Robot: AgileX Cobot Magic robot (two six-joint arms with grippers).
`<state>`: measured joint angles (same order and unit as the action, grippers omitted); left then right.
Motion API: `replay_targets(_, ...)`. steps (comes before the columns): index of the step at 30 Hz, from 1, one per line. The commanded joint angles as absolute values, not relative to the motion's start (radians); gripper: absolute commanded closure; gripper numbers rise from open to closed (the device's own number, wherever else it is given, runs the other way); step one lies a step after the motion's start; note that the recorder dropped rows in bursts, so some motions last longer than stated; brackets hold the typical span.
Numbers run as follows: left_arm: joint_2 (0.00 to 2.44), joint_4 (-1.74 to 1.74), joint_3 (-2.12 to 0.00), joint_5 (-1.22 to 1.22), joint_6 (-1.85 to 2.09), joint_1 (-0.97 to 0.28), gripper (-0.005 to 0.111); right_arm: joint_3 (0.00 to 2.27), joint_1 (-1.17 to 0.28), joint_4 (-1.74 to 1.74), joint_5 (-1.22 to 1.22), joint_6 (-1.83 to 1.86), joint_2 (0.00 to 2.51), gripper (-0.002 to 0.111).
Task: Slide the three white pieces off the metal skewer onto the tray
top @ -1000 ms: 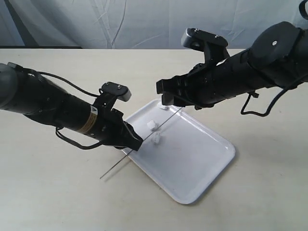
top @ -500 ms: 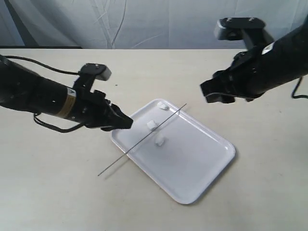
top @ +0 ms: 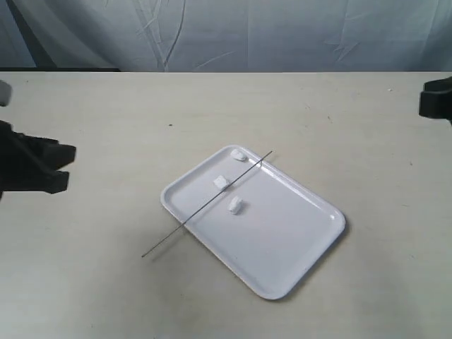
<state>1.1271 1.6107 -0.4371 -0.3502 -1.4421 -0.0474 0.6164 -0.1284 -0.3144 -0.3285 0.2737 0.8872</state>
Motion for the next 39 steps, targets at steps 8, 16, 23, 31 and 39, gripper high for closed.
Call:
replay_targets(8, 0.206, 1.289, -0.117, -0.198, -1.277, -0.042, 0.076, 0.341, -0.131, -0.202, -0.406, 0.288, 0.234, 0.106)
replay_targets(16, 0.0, 1.273, -0.011, -0.16, -1.309, -0.042, 0.076, 0.318, -0.131, 0.02, -0.488, 0.288, 0.162, 0.109)
replay_targets(23, 0.0, 1.272, 0.0, -0.165, -1.304, -0.042, 0.076, 0.318, -0.131, -0.094, -0.491, 0.288, 0.162, 0.109)
replay_targets(31, 0.0, 1.293, 0.0, -0.217, -1.302, -0.042, 0.076, 0.318, -0.131, -0.168, -0.491, 0.288, 0.162, 0.109)
replay_targets(39, 0.0, 1.31, 0.0, -0.365, -1.306, -0.019, 0.076, 0.318, -0.131, -0.168, -0.491, 0.288, 0.162, 0.109)
